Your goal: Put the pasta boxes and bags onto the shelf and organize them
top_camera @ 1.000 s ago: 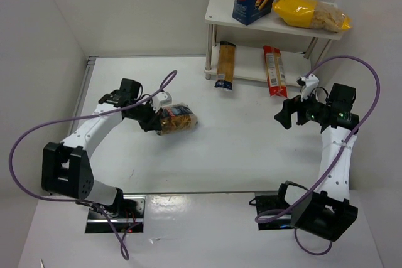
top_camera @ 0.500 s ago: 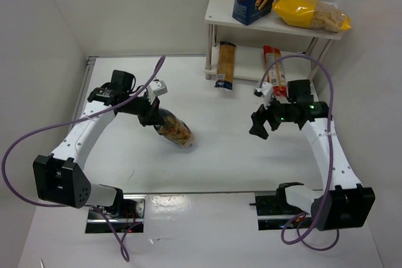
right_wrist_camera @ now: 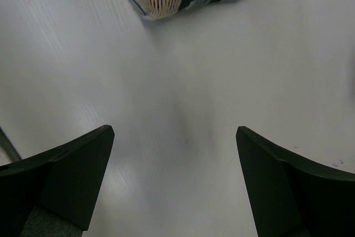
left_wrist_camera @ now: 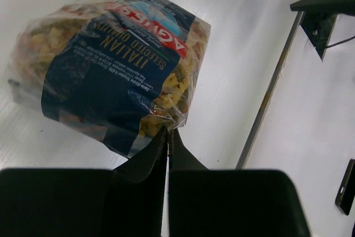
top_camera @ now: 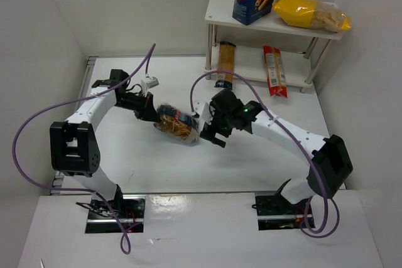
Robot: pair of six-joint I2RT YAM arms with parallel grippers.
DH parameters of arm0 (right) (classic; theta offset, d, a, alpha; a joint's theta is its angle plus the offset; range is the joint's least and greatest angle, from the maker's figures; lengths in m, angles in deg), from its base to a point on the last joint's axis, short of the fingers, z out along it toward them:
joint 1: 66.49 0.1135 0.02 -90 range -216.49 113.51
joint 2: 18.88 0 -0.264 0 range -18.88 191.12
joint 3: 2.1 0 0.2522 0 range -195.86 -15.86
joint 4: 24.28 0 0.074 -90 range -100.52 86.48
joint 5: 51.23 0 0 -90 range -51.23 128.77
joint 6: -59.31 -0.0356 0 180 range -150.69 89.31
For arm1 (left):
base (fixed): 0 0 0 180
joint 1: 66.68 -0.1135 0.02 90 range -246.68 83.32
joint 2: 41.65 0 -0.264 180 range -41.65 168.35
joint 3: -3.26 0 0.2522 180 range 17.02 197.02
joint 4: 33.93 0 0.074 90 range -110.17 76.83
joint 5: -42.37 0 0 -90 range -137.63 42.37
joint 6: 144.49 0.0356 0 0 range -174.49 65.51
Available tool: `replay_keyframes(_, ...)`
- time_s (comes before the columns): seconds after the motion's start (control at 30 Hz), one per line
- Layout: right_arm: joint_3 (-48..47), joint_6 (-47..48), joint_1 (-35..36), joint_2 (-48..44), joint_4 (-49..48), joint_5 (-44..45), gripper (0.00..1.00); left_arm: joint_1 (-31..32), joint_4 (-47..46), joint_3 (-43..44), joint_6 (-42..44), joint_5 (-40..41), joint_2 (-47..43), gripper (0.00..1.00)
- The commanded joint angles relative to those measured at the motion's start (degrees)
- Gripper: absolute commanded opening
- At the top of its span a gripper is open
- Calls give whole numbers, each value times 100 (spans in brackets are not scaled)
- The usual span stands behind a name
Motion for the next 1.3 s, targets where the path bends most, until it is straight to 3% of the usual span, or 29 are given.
replay_keyframes(0.0, -262, -292, 448, 189, -936, 1296, 99, -145, 49, 309, 198, -578, 166, 0)
replay_keyframes(0.3, -376, -292, 1188, 988, -2570, 3364, 99, -461, 567, 565, 478, -904, 598, 0)
replay_keyframes(0.57, -1483, -731, 2057, 1367, -1616, 2769, 99, -461, 875, 827, 716, -956, 958, 0)
replay_keyframes(0.73, -1914, -863, 2234, 1420, -1219, 2601, 99, -461, 928, 881, 716, -1009, 1020, 0)
replay_keyframes(0.97, -1485, -916, 2638, 1605, -1500, 3154, 99, -461, 1077, 1057, 769, -1149, 1151, 0)
replay_keyframes(1.27, -755, -916, 2639, 1719, -2247, 3524, 99, -567, 1191, 1109, 831, -1440, 1204, 0)
